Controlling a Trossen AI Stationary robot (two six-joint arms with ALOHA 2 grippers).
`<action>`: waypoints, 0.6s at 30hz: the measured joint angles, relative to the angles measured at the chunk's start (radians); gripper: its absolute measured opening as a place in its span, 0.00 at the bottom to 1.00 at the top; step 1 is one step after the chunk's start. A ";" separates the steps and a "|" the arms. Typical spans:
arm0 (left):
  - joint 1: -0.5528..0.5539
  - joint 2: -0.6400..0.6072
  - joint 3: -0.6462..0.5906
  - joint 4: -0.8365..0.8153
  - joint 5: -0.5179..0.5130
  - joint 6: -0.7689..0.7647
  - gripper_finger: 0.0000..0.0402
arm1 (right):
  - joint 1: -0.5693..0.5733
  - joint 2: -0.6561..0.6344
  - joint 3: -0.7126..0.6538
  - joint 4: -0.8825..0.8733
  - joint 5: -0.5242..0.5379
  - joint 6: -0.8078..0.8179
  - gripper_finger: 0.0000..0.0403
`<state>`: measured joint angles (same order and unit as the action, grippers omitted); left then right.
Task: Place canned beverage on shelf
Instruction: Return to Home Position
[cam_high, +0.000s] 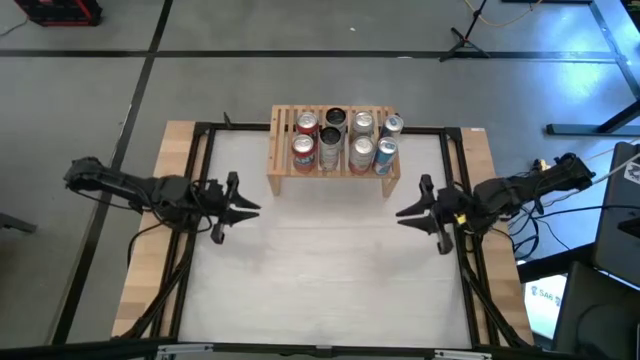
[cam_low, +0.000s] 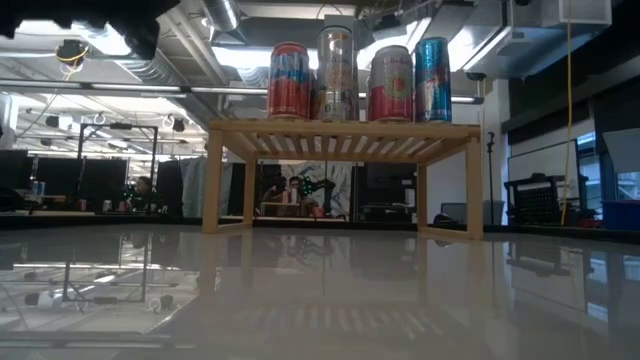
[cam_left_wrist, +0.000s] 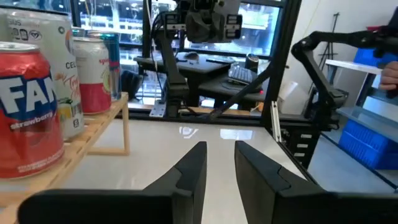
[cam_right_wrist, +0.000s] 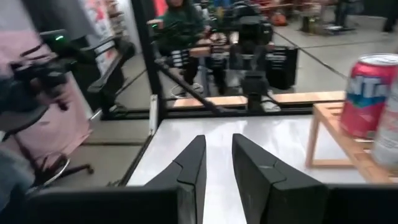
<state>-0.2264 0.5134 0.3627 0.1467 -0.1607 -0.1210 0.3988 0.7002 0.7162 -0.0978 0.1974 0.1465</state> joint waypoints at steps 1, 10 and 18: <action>0.000 -0.018 -0.017 0.004 0.003 0.003 0.19 | 0.000 -0.011 -0.013 0.006 -0.014 -0.010 0.18; 0.000 -0.175 -0.152 0.009 -0.015 0.020 0.19 | 0.000 -0.083 -0.088 0.038 0.158 0.060 0.18; 0.000 -0.291 -0.329 0.090 -0.012 -0.007 0.19 | -0.035 -0.113 -0.177 0.071 0.150 0.024 0.18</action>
<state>-0.2264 0.2223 0.0336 0.2372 -0.1725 -0.1276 0.3639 0.5870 0.5395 -0.0265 0.3472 0.1701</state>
